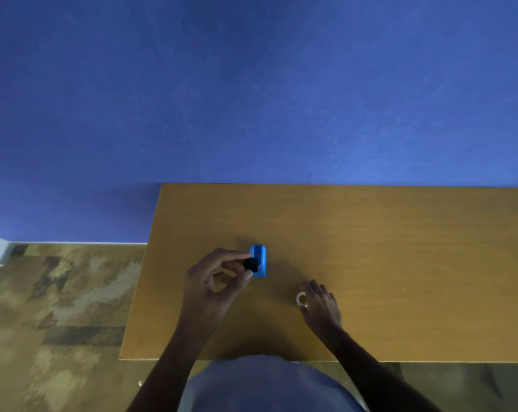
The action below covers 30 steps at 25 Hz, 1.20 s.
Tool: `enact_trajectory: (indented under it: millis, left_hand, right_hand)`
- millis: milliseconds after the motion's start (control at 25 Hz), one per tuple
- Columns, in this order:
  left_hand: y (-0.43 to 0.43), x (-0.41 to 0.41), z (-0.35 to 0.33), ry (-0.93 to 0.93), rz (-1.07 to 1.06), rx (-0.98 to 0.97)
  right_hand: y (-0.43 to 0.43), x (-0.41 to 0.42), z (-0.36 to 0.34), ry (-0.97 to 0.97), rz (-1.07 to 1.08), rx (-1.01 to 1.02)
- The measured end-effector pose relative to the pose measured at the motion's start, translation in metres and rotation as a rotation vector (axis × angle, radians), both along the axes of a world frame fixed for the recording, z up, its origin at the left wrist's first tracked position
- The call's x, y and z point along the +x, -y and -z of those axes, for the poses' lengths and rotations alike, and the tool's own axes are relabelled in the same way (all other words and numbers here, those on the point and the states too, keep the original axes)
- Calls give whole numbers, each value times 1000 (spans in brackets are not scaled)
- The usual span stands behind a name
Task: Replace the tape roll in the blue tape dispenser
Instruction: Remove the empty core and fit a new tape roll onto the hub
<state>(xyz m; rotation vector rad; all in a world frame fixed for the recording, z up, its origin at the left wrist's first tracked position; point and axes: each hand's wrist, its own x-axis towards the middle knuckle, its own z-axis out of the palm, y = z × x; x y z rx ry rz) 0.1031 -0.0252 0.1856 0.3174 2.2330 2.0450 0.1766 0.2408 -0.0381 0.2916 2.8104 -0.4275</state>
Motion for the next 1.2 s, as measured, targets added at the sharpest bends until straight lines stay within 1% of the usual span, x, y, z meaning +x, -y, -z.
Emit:
enact_trajectory:
  millis: [80, 200, 320, 400, 480, 600, 760, 880, 960, 1040, 1120, 1200]
  left_hand:
    - [1, 2, 0, 20, -16, -23]
    - [3, 10, 0, 43, -37, -33]
    - [9, 18, 0, 47, -48, 8]
    - [9, 21, 0, 85, -55, 37]
    - [7, 25, 1, 105, -59, 46]
    - [3, 29, -1, 89, -44, 30]
    - [3, 33, -4, 90, -27, 13]
    - [3, 36, -12, 93, -37, 41]
    - [3, 37, -17, 97, -37, 53]
    - [2, 38, -22, 105, -41, 69]
    - [1, 40, -29, 113, -50, 97]
    - [0, 42, -36, 109, -46, 105]
  right_hand:
    - [-3, 4, -2, -3, 23, -2]
    - [-14, 21, -7, -2, 149, -22]
    - [-32, 49, -8, 28, 224, 21]
    - [-38, 66, -5, 84, 217, 32]
    - [-38, 77, -3, 99, 213, 13]
    - [-36, 80, 0, 54, 224, -12]
    - [-34, 76, 0, 1, 191, 10]
    - [-34, 73, -2, -44, 179, -10]
    - [-32, 68, -11, -121, 270, -132]
    - [-26, 59, -34, -244, 398, -367]
    - [-14, 50, -77, -367, 482, -605]
    - [1, 46, -132, -451, 519, -808]
